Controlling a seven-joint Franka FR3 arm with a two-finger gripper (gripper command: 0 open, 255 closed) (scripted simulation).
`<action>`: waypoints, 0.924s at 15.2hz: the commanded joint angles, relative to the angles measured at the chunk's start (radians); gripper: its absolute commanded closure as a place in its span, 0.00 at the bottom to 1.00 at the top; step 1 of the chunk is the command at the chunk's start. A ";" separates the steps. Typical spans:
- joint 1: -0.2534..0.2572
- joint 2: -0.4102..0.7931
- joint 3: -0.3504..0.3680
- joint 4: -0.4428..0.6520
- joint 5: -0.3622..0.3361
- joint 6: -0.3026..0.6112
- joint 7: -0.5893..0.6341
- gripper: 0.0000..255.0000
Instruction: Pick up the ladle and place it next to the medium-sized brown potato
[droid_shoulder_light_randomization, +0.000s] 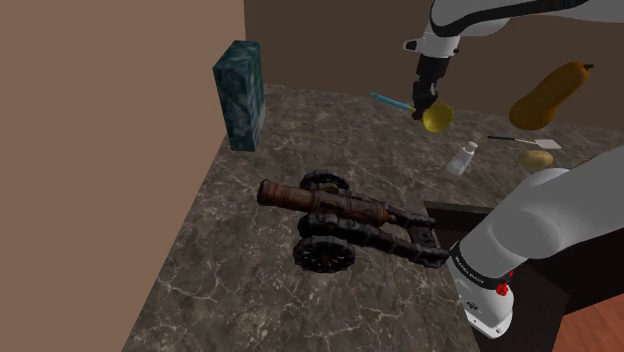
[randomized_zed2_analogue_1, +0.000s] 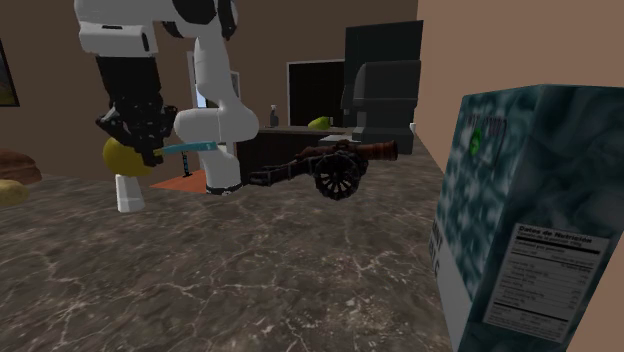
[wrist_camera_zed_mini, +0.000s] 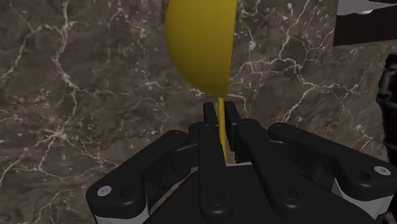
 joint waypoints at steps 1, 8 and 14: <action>-0.025 -0.042 -0.024 -0.034 -0.028 -0.005 -0.034 1.00; -0.117 -0.142 -0.126 -0.095 -0.133 -0.026 -0.172 1.00; -0.194 -0.186 -0.226 -0.103 -0.224 -0.039 -0.305 1.00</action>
